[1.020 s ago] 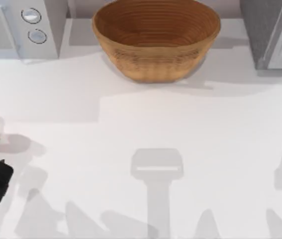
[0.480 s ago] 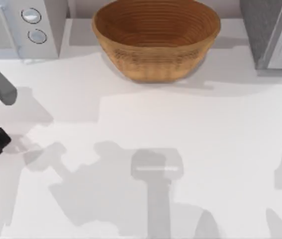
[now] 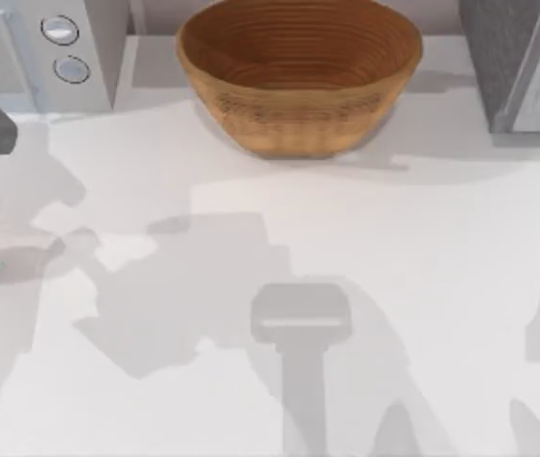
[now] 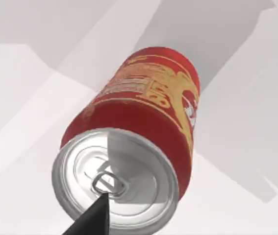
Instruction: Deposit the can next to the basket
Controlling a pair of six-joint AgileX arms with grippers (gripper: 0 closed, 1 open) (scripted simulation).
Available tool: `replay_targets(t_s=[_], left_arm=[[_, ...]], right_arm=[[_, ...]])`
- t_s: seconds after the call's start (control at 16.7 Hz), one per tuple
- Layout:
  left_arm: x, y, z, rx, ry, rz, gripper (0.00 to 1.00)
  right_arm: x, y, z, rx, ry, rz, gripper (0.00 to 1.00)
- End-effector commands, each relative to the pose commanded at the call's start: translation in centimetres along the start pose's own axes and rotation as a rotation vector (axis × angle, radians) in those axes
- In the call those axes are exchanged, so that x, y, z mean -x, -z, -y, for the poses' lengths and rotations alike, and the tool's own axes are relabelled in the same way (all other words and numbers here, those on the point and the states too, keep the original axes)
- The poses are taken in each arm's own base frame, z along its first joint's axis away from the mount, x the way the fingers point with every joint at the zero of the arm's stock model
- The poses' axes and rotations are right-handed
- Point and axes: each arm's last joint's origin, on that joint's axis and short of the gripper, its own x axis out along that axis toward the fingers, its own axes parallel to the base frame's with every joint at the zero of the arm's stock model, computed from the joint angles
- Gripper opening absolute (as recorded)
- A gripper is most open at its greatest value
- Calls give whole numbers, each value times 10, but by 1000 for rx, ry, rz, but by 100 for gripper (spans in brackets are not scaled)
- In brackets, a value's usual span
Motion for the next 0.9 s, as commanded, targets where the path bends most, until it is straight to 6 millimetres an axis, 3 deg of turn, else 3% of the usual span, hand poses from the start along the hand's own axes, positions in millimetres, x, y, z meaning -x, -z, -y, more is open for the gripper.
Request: replay_targets(t_s=[0.24, 0.6, 0.9], left_arm=[[14, -3, -16, 18, -17, 22, 100], [16, -4, -15, 15, -24, 29, 100], [-19, -5, -18, 20, -19, 26, 100]], right_arm=[[0, 0, 0, 0, 0, 0, 100], [0, 0, 0, 0, 0, 0, 100], [0, 0, 0, 0, 0, 0, 100]])
